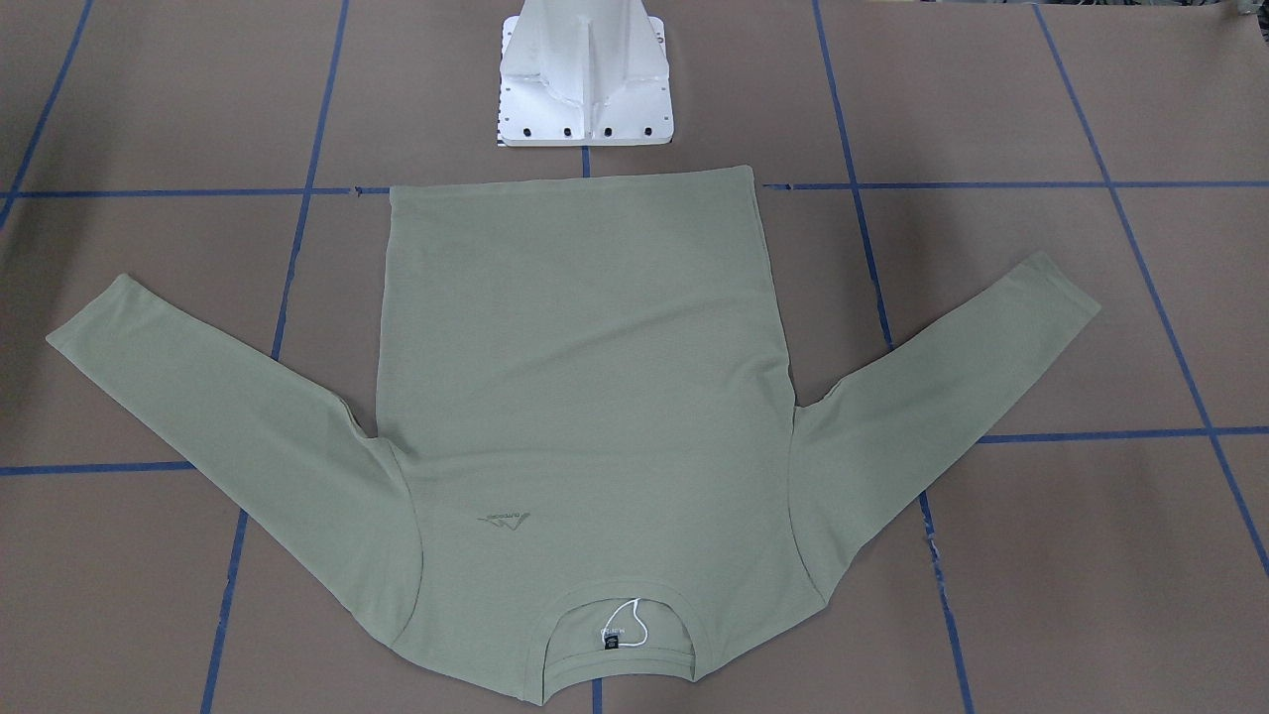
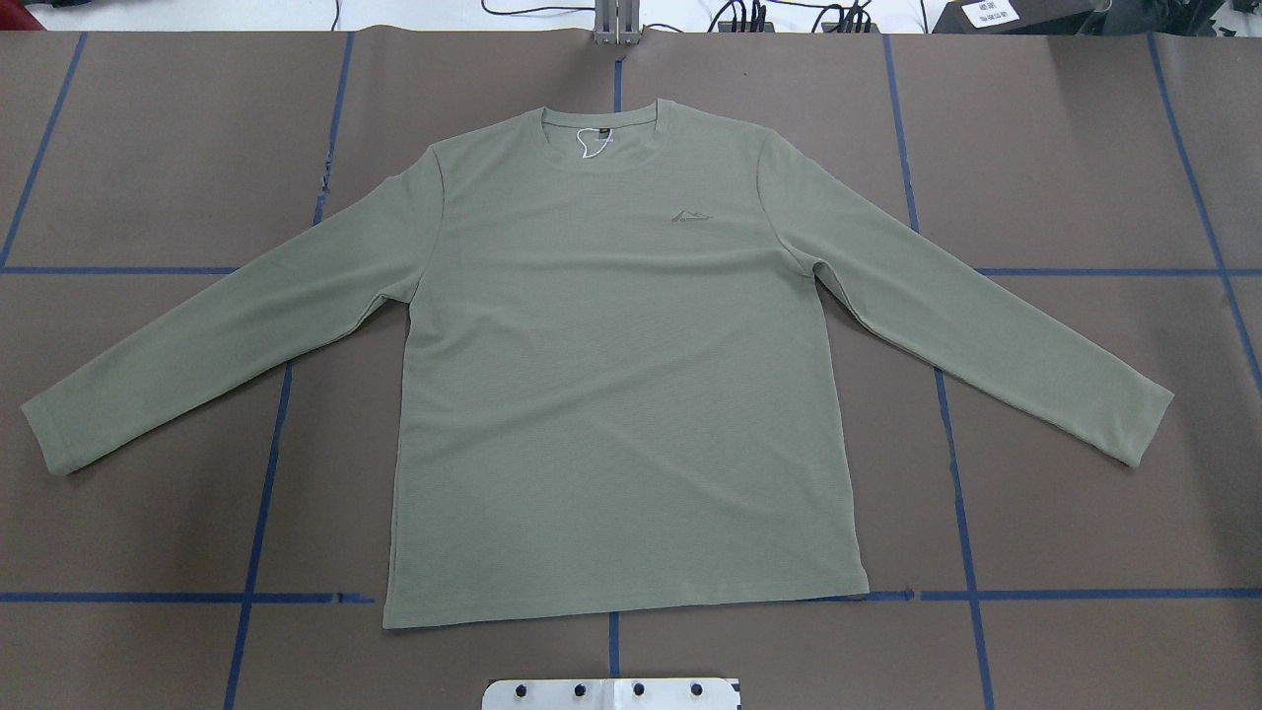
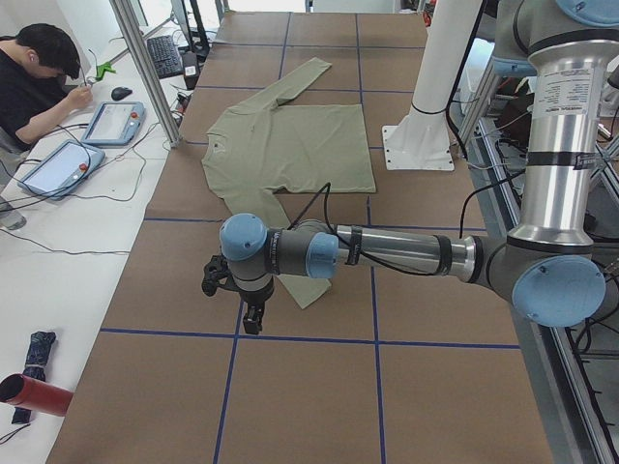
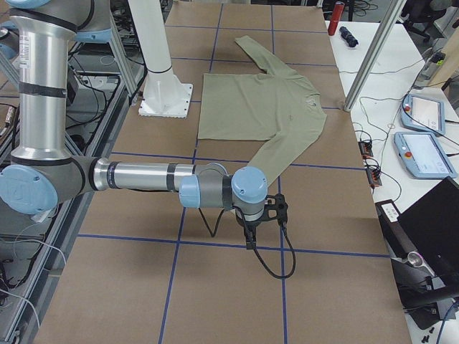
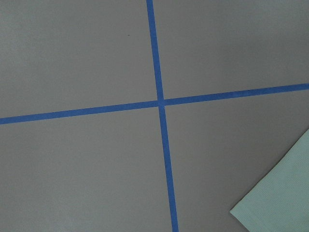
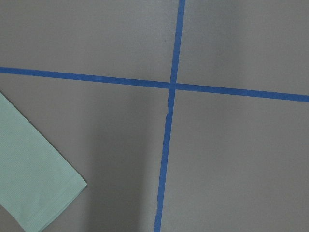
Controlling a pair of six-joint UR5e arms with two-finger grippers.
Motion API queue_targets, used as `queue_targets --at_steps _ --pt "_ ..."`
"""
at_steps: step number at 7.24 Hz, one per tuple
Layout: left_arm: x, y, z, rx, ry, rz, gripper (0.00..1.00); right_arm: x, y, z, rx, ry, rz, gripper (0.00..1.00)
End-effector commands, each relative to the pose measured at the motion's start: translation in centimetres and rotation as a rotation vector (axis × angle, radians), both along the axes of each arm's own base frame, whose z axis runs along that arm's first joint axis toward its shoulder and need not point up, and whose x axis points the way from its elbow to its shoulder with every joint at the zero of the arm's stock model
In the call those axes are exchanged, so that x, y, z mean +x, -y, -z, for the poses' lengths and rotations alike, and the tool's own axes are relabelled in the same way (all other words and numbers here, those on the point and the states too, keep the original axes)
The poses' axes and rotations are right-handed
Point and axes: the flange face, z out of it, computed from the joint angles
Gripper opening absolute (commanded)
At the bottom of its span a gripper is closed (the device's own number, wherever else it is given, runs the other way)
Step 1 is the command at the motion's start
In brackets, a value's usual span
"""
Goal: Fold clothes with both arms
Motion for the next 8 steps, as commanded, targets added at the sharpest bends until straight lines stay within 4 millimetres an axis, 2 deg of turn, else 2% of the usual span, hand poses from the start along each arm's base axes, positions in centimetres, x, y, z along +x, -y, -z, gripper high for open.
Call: queue_targets --at_steps 1,3,4,7,8 --pt "0.0 0.0 0.1 0.003 0.001 0.000 1.00 0.0 -0.1 0.2 0.004 0.005 -0.001 1.00" --pt "0.0 0.2 0.8 0.024 0.001 -0.004 1.00 -0.2 0.4 0.8 0.023 0.006 0.004 1.00" --pt "0.1 1.2 1.7 0.057 0.000 -0.002 1.00 -0.8 0.8 1.3 0.038 0.004 0.018 1.00" --pt "0.6 2.7 3.7 0.239 -0.009 -0.008 1.00 -3.2 3.1 4.0 0.100 0.006 0.054 1.00" --pt "0.9 2.6 3.2 0.261 -0.019 -0.015 1.00 -5.7 2.9 2.1 0.062 0.005 0.106 1.00"
